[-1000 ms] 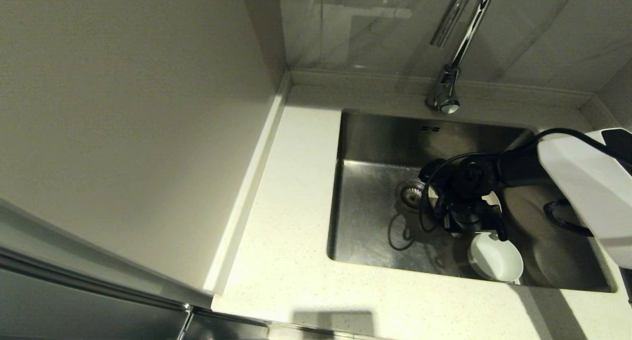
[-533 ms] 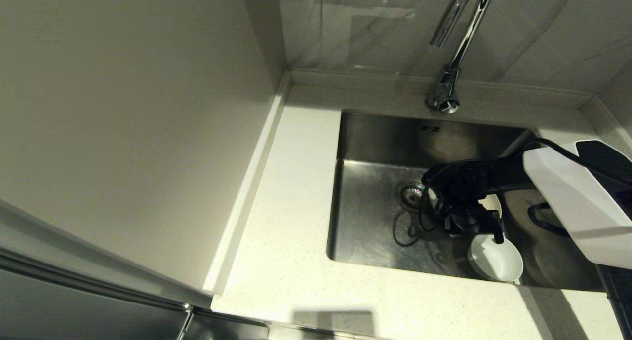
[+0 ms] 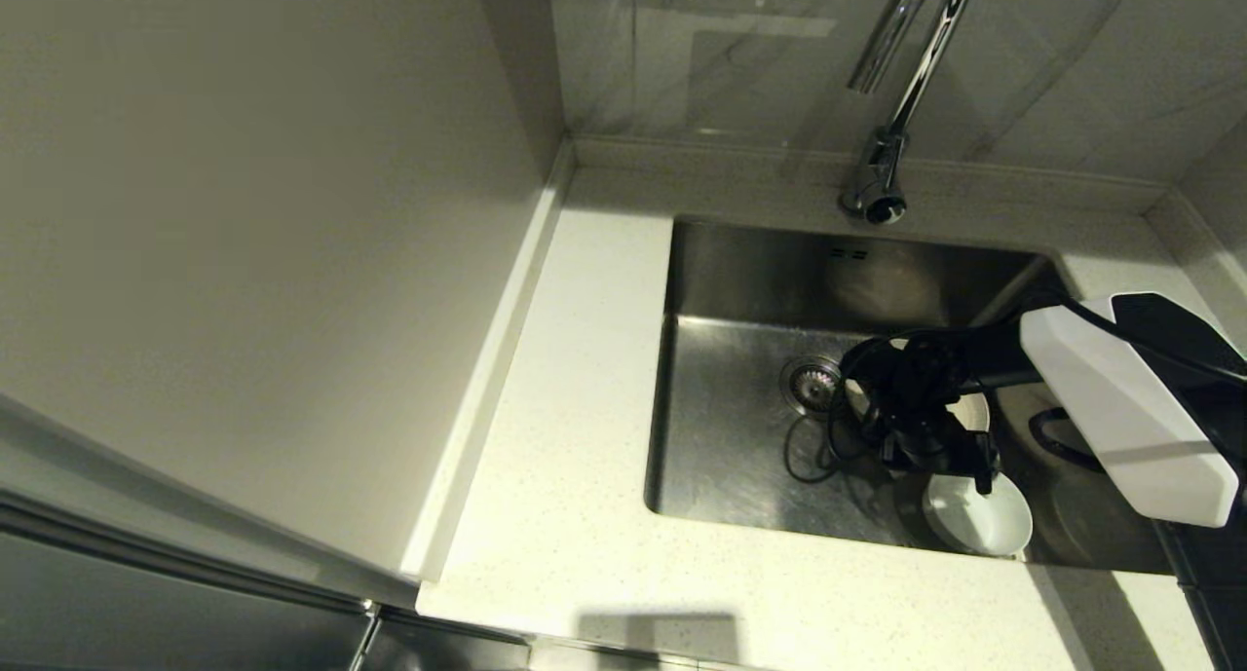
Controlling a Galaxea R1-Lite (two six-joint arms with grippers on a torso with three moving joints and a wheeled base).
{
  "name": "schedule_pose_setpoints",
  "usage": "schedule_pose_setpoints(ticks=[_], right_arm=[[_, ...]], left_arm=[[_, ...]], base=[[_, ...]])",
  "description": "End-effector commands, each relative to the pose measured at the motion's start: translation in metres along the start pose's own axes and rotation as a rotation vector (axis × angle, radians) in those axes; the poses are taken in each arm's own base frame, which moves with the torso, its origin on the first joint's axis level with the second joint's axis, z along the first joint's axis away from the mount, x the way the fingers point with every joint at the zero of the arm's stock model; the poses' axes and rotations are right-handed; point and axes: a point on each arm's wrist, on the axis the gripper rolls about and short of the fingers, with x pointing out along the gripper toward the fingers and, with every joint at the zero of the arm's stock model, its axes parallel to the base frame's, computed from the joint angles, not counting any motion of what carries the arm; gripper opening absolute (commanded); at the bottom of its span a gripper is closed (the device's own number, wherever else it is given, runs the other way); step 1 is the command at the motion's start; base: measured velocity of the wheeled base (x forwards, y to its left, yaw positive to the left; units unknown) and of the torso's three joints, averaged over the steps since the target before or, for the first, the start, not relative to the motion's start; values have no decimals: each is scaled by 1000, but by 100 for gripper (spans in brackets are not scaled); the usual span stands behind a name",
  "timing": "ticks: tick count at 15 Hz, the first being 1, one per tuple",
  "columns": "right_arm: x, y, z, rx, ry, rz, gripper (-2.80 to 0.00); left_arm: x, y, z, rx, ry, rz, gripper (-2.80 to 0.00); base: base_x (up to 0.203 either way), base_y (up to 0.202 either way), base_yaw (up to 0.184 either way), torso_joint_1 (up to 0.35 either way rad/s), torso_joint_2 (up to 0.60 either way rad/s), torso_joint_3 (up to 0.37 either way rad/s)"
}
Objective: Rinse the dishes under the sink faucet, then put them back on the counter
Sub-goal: Turn on the faucet
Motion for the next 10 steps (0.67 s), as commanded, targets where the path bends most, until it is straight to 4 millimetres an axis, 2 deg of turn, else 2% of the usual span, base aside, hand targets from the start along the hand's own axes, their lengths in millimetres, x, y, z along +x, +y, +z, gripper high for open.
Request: schedule_pose_setpoints(ticks=[1, 6, 7, 10], right_arm=[[4, 3, -4, -1, 10, -7, 0], [15, 8, -9, 7, 35, -13, 0], [15, 8, -9, 8, 38, -7, -280], [16, 8, -10, 7, 44, -5, -280]], left_arm=[[0, 0, 0, 0, -3, 0, -280], [0, 0, 0, 0, -3, 0, -280], [0, 0, 0, 0, -3, 0, -280], [0, 0, 0, 0, -3, 0, -280]], base=[[0, 0, 0, 0, 0, 0], [0, 0, 0, 0, 0, 0], [0, 0, 0, 0, 0, 0], [0, 0, 0, 0, 0, 0]])
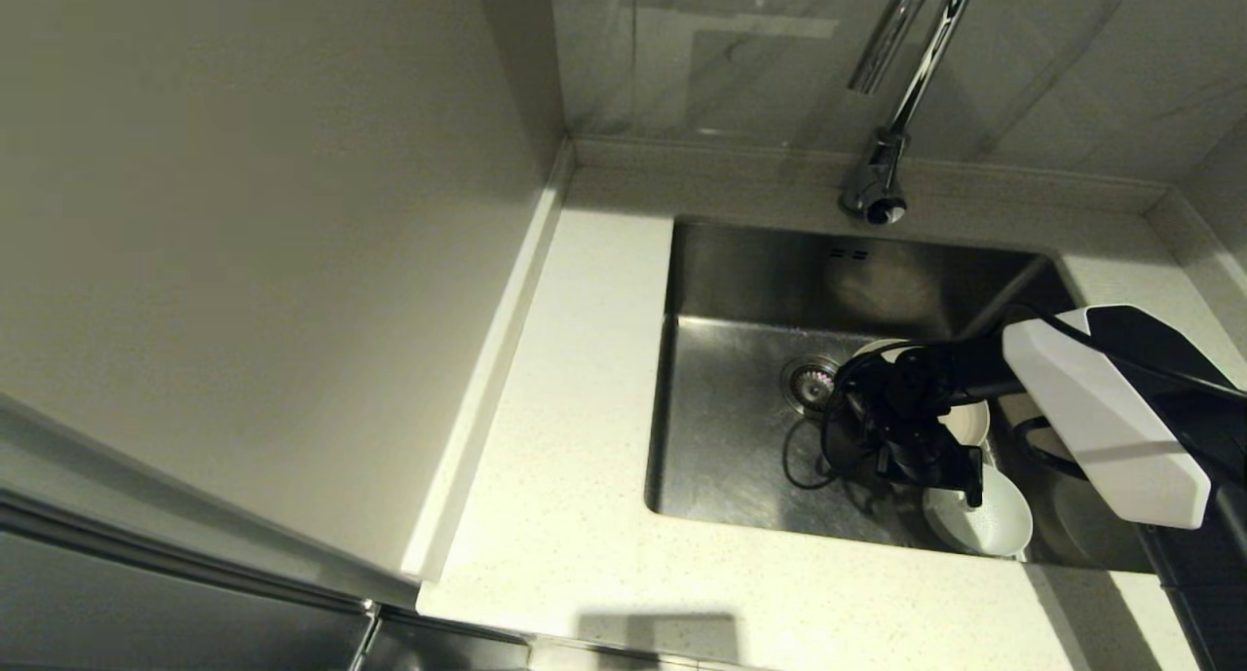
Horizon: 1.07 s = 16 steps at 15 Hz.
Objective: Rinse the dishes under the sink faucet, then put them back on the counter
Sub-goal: Turn on the faucet
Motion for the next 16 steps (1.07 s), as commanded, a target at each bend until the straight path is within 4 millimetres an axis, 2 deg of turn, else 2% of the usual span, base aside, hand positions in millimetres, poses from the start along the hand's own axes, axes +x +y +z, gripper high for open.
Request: schedule_pose_setpoints(ticks=[1, 8, 10, 13, 15, 16], right_arm=[[3, -2, 1, 5, 4, -9, -280], [-10, -21, 14, 64, -18, -7, -280], [-21, -28, 16, 79, -26, -3, -280], [-53, -40, 16, 83, -63, 26, -280], [-88, -45, 10, 66, -106, 74, -280], [-105, -44, 1, 23, -121, 98, -280]], left_arm=[[0, 0, 0, -1, -3, 1, -280], [0, 0, 0, -1, -3, 1, -280], [0, 0, 0, -1, -3, 1, -280], [0, 0, 0, -1, -3, 1, -280], [0, 0, 0, -1, -3, 1, -280], [0, 0, 0, -1, -3, 1, -280]], base=[[0, 0, 0, 0, 0, 0], [0, 0, 0, 0, 0, 0], [0, 0, 0, 0, 0, 0], [0, 0, 0, 0, 0, 0], [0, 0, 0, 0, 0, 0], [0, 0, 0, 0, 0, 0]])
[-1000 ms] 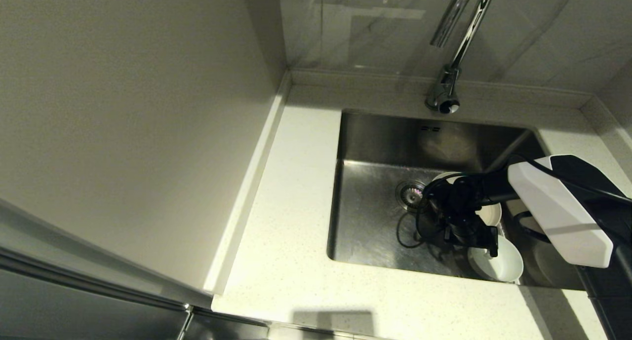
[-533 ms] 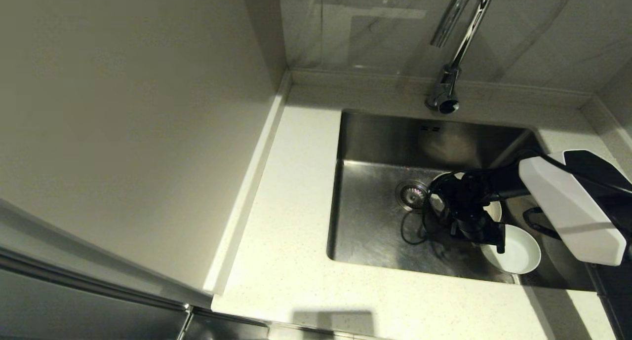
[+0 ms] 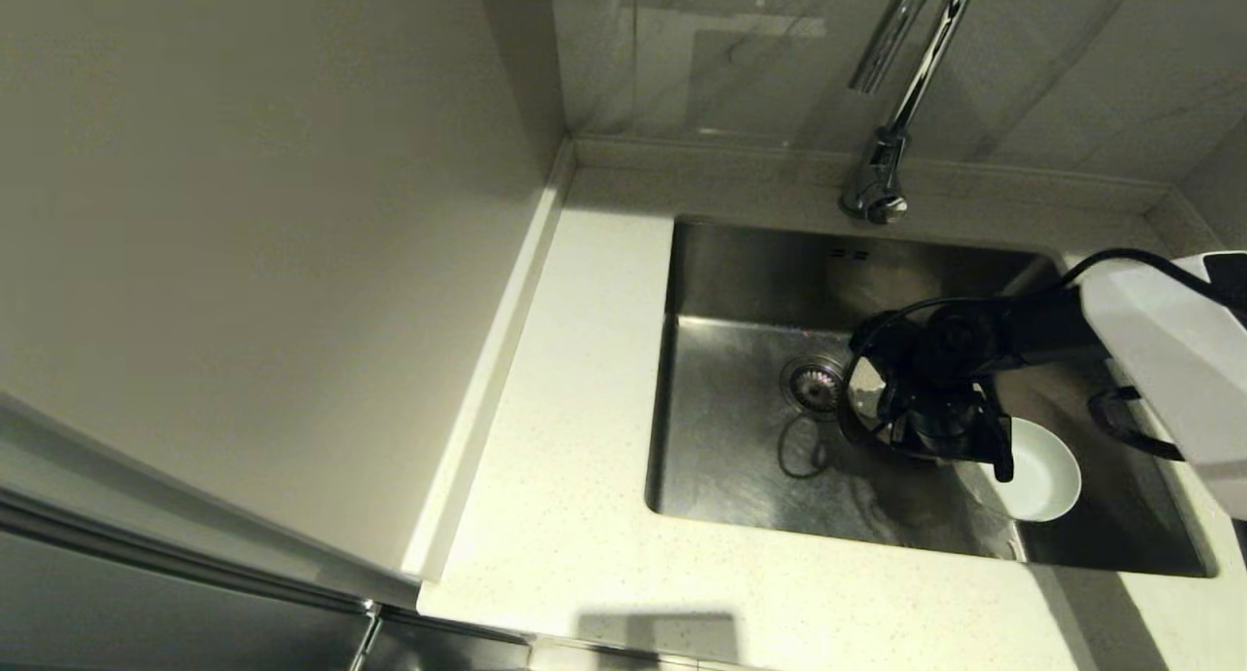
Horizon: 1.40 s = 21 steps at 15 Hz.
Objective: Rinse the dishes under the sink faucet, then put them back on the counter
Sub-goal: Turn on the faucet
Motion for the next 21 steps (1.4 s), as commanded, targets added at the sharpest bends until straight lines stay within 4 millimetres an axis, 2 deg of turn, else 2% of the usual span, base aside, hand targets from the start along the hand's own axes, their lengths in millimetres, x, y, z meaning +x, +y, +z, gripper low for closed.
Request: schedule_pose_setpoints(ticks=[1, 4, 7, 10, 13, 16, 19, 21], right_arm=[[-48, -4, -10, -74, -55, 69, -280], [-79, 15, -28, -269, -99, 151, -280], [-83, 51, -37, -389, -165, 228, -280], [-77, 73, -37, -494, -231, 291, -280], [-64, 84, -38, -577, -270, 405, -280], [-42, 78, -28, -658, -256, 504, -280], [-16, 80, -28, -715, -219, 515, -280], [-2, 87, -28, -722, -258, 515, -280]], left_arm=[[0, 0, 0, -1, -4, 1, -280], [0, 0, 0, -1, -4, 1, -280], [0, 0, 0, -1, -4, 1, -280], [0, 0, 0, -1, -4, 1, -280], [0, 0, 0, -1, -4, 1, -280], [0, 0, 0, -1, -4, 1, -280], [0, 0, 0, -1, -4, 1, -280], [0, 0, 0, -1, -4, 1, -280]], base=[[0, 0, 0, 0, 0, 0], [0, 0, 0, 0, 0, 0], [0, 0, 0, 0, 0, 0], [0, 0, 0, 0, 0, 0], [0, 0, 0, 0, 0, 0], [0, 0, 0, 0, 0, 0], [0, 0, 0, 0, 0, 0], [0, 0, 0, 0, 0, 0]])
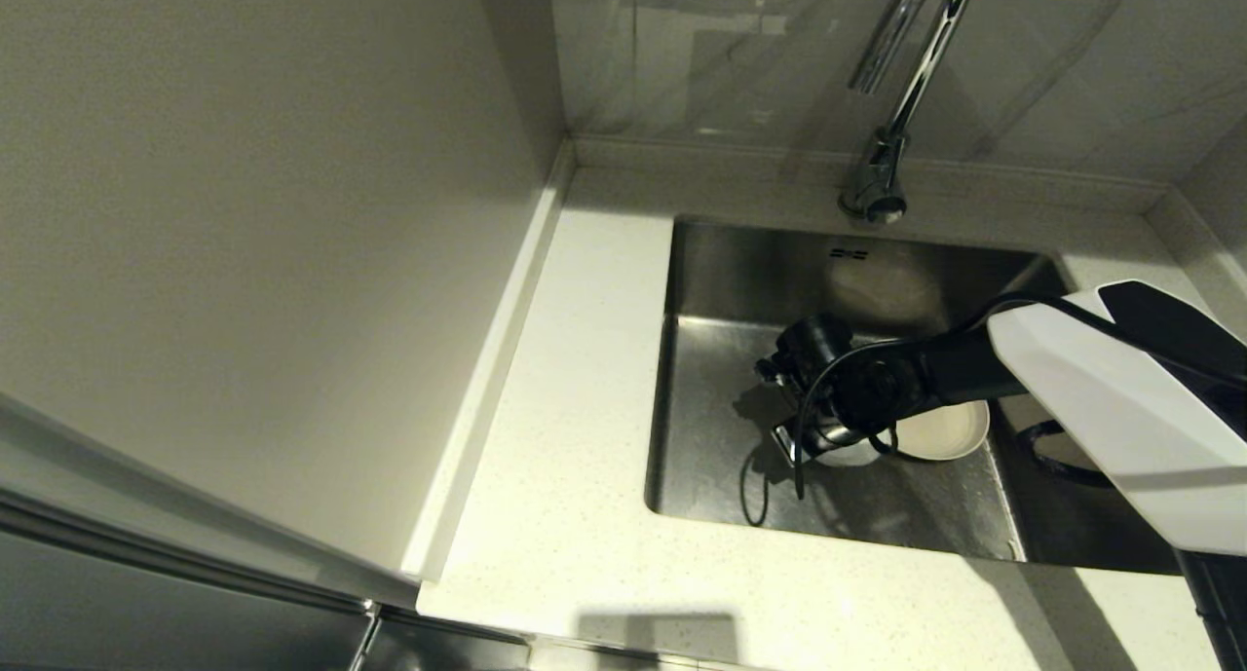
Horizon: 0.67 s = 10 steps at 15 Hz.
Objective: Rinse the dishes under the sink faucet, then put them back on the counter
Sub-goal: Turn on the faucet
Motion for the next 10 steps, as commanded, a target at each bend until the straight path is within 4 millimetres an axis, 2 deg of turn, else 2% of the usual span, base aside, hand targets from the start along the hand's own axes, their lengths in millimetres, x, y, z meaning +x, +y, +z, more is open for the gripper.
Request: schedule_pose_setpoints(ticks=[1, 4, 9, 10], right_arm=[[24, 2, -8, -15, -6, -11, -280], [31, 4, -10, -35, -12, -14, -280], [30, 2, -7, -30, -17, -66, -280], [28, 1, -5, -26, -23, -71, 0]], left_arm=[[0, 0, 0, -1, -3, 0, -280], [0, 0, 0, -1, -3, 0, -280], [0, 0, 0, -1, -3, 0, -280], [0, 0, 0, -1, -3, 0, -280]], base=[[0, 0, 0, 0, 0, 0], [0, 0, 0, 0, 0, 0], [0, 0, 0, 0, 0, 0], [0, 0, 0, 0, 0, 0]])
